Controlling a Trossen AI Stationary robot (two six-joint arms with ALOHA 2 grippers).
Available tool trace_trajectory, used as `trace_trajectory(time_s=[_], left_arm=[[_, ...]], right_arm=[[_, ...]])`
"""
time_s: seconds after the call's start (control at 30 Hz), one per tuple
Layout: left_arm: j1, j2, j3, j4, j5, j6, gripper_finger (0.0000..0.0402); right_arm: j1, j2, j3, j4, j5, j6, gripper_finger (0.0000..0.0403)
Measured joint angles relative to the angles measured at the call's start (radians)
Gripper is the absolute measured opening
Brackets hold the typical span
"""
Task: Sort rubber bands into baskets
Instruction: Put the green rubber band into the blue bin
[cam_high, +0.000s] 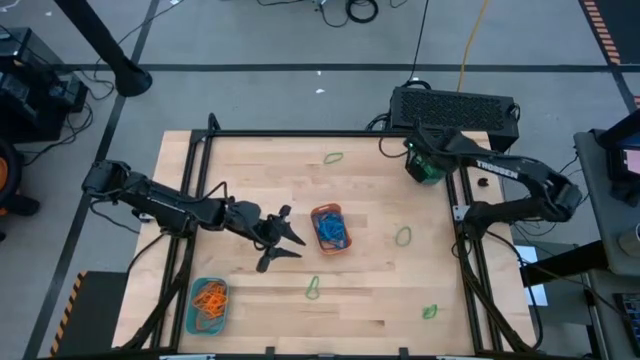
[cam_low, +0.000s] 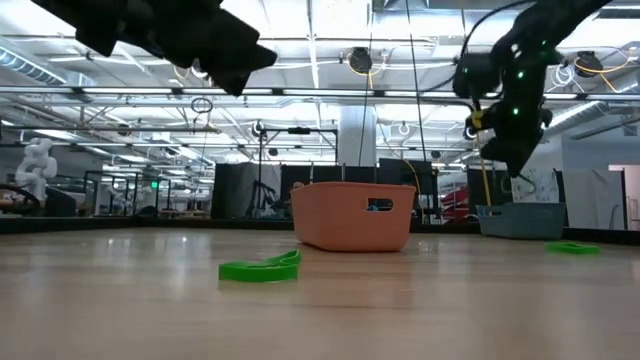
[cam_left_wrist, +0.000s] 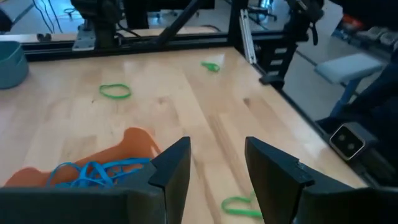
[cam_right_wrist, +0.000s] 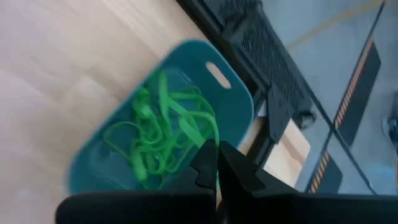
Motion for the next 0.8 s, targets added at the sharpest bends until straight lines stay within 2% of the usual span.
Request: trace_trajectory(time_s=[0.2, 0.43, 0.8], left_arm=[[-0.002, 0.000, 0.000, -0.062, -0.047, 0.015, 0.0160], [-0.002, 0.000, 0.000, -0.070, -0.053, 0.015, 0.0160], [-0.002, 0.000, 0.000, -0.070, -0.053, 0.015, 0.0160]], right_arm=[[-0.086, 0.099, 0.000, 0.003, -0.001, -0.003, 0.0000], [-0.101, 0.187, 0.000, 0.004, -0.001, -0.003, 0.0009], [-0.105, 0.202, 0.001, 0.025, 0.007, -0.039, 0.0091]])
